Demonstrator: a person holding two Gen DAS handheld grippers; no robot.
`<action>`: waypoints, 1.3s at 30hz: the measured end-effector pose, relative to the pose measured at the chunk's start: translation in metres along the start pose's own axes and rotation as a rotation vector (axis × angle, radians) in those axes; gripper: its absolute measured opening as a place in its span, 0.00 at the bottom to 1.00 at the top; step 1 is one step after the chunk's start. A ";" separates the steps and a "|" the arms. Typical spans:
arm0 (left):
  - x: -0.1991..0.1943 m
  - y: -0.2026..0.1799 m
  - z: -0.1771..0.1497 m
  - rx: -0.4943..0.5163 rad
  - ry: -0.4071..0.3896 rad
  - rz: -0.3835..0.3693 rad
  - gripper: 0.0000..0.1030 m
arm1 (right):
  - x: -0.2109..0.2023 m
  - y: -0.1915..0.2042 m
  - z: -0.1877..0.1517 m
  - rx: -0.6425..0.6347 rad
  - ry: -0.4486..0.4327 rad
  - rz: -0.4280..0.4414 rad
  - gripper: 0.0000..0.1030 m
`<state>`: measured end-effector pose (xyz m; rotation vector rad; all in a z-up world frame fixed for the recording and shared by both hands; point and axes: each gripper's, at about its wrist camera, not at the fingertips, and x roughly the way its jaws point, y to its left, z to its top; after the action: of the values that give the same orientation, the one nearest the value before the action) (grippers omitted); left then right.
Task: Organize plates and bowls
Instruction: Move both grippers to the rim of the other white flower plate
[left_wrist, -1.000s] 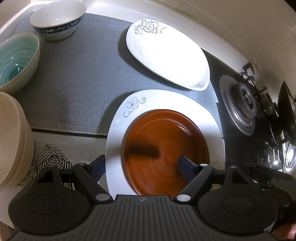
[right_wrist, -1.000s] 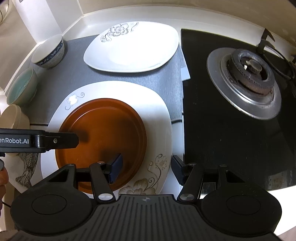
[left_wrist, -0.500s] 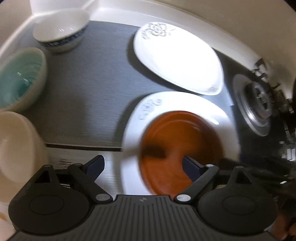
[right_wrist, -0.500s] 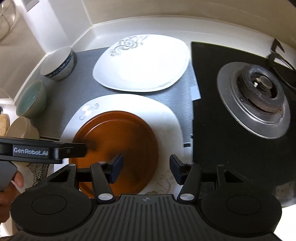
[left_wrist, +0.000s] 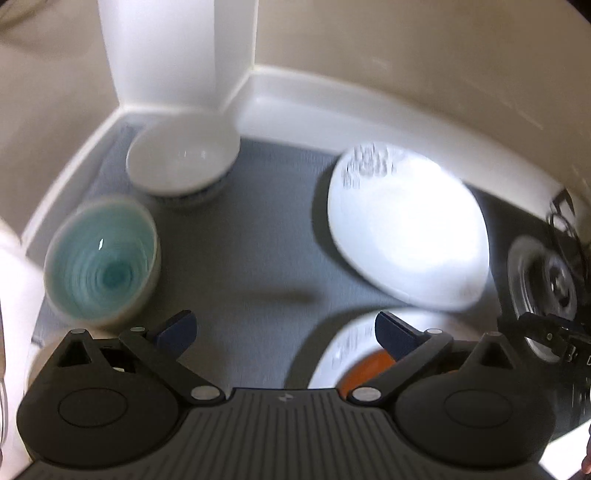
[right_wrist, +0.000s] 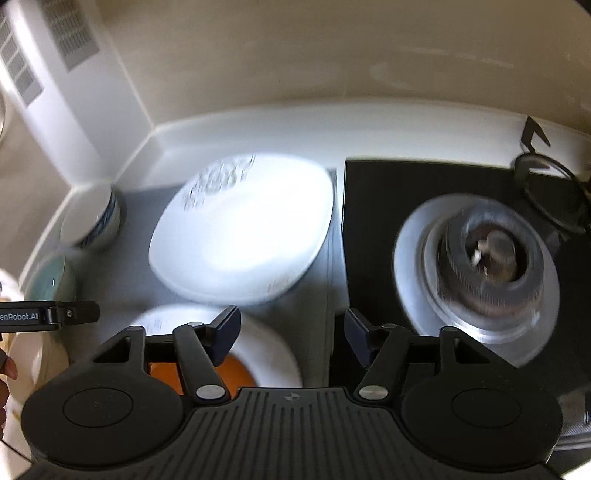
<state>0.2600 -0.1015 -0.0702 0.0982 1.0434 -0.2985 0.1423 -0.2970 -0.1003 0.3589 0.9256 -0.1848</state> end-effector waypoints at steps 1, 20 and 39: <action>0.003 -0.002 0.006 -0.002 -0.009 0.004 1.00 | 0.004 -0.003 0.005 0.003 -0.007 0.009 0.64; 0.097 -0.031 0.072 -0.052 -0.020 0.068 1.00 | 0.129 -0.025 0.084 -0.069 0.008 0.099 0.64; 0.130 -0.021 0.077 -0.123 0.047 0.037 1.00 | 0.155 -0.022 0.098 -0.084 0.043 0.231 0.72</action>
<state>0.3788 -0.1639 -0.1421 0.0136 1.1031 -0.1987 0.3002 -0.3548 -0.1761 0.3903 0.9235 0.0732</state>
